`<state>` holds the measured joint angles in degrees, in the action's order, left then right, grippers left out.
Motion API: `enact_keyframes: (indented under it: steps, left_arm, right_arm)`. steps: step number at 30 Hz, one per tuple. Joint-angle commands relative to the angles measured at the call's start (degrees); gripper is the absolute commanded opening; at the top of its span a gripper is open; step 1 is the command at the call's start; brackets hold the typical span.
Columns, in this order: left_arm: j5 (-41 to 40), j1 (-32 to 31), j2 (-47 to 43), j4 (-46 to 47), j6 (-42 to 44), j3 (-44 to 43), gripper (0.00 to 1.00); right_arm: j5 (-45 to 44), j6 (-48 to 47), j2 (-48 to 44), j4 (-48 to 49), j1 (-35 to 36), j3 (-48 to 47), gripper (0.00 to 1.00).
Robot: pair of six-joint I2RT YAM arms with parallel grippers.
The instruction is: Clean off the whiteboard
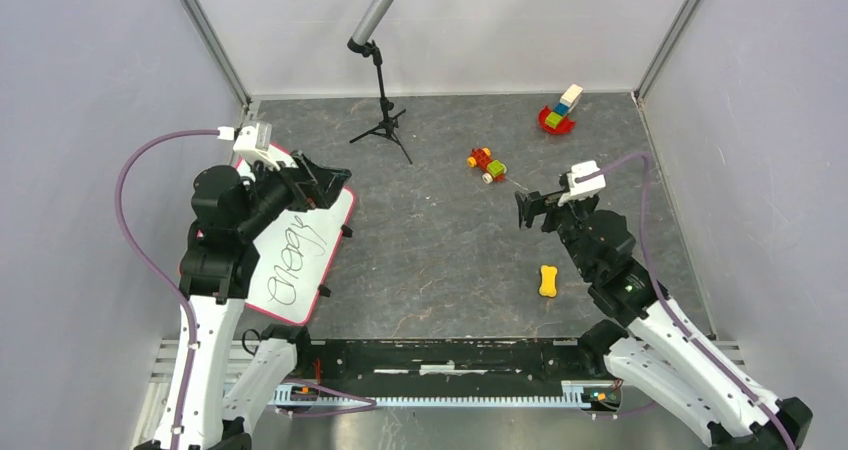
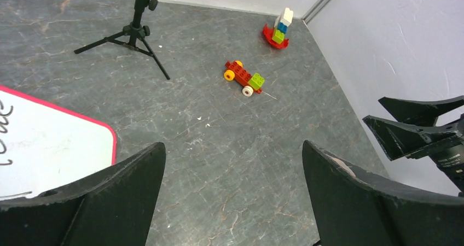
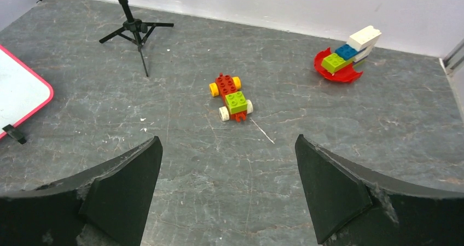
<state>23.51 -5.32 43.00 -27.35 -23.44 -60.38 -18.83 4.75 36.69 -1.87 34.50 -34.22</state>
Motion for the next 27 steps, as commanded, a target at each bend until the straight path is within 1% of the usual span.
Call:
enact_keyframes:
  steps: [1,4,6,13,17,20,24,27]
  left_arm:
    - [-3.73,0.14,-2.25,-1.56,4.98,0.17,1.00]
    - [-5.75,-0.08,-3.05,-1.06,4.98,2.26,1.00]
    - [-6.98,-0.63,-3.41,-0.60,4.98,3.50,1.00]
    - [-13.00,-3.74,-4.61,-0.42,5.42,6.71,1.00]
    - [-16.41,-5.72,-5.63,0.40,5.68,9.33,1.00]
    - [-18.84,-7.63,-5.73,0.50,5.60,10.44,1.00]
    - [-20.42,-10.02,-6.37,0.96,6.27,11.66,1.00]
    - [-22.67,-11.61,-6.93,0.31,7.06,11.14,1.00]
  right_arm:
    - [4.24,0.04,4.61,8.34,0.30,1.13,0.98]
    - [10.85,-0.21,10.51,15.72,0.60,1.96,0.98]
    - [14.19,-0.25,15.49,21.63,2.45,2.42,0.98]
    - [23.42,-0.86,40.33,36.17,11.75,-4.69,0.98]
    - [27.34,-1.95,54.29,41.34,16.54,-11.13,0.98]
    - [30.11,-2.12,61.79,43.62,18.43,-15.88,0.99]
    - [32.93,-1.58,71.12,44.60,19.85,-22.01,0.92]
    - [31.42,-1.85,76.90,43.44,21.09,-27.08,0.90]
